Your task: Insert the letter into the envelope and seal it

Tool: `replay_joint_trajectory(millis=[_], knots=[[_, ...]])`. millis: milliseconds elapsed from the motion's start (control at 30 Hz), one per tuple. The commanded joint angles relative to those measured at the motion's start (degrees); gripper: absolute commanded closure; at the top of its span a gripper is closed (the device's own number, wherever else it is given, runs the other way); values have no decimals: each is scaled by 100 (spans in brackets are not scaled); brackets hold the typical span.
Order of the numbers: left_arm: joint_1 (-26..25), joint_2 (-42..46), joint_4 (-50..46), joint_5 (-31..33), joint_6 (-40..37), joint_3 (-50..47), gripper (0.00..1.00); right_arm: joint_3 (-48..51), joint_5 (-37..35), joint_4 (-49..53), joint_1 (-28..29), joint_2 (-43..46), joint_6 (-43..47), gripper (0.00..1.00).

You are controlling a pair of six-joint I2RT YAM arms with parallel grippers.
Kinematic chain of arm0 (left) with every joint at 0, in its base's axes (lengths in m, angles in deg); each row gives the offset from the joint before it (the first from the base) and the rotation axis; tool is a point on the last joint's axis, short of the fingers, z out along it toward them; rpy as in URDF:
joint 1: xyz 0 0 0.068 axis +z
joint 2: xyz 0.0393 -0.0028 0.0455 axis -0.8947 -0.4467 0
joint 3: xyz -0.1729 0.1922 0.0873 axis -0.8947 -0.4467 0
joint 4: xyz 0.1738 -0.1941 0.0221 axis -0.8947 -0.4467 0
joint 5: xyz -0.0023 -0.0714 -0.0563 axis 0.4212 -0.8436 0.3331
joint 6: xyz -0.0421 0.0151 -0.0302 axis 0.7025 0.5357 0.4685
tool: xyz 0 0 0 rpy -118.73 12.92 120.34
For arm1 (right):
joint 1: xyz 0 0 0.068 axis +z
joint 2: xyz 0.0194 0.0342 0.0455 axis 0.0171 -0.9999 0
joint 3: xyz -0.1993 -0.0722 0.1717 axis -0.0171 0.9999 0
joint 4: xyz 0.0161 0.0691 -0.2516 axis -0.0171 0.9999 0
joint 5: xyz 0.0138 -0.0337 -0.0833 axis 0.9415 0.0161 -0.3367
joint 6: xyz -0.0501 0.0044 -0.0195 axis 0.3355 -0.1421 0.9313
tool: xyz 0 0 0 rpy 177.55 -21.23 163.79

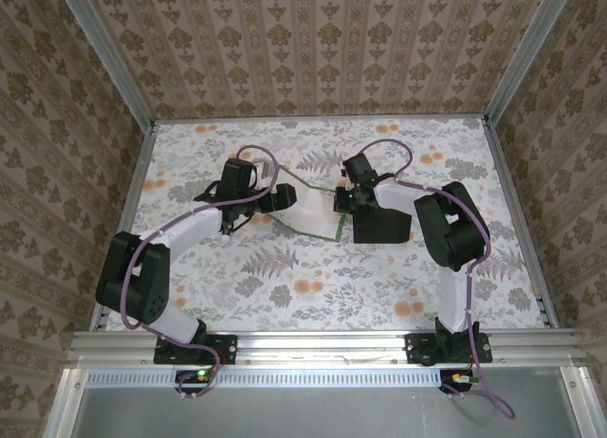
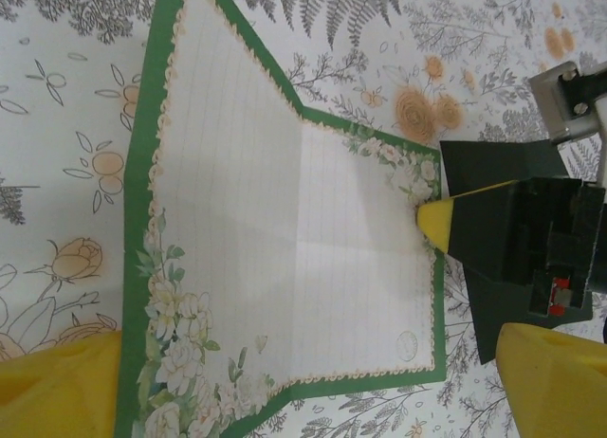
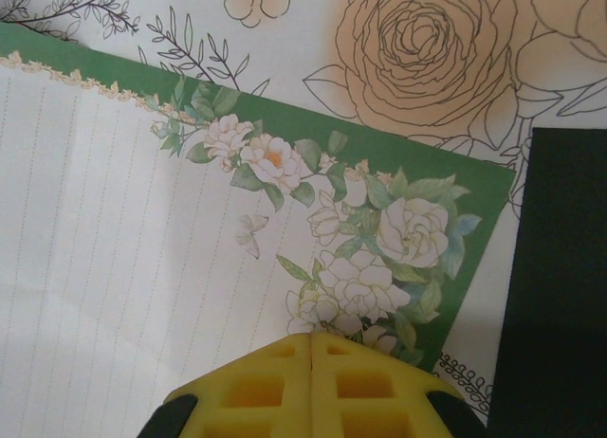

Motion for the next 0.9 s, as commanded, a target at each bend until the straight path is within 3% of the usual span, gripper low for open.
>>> replay_joint_trajectory(millis=[0,533,633,867], knots=[[49,-97,-140,-158,-106,-53,6,174,-147,139,-36,-47,14,100],[67,-41,-943,225,-587,113,45,235,-208,157,-74,68,30,100],[90,20,-1002,302,-628,100,48,240,-209,157,-89,68,40,100],[144,56,-1093,327,-662,97,68,235,-210,150,-103,81,34,100]])
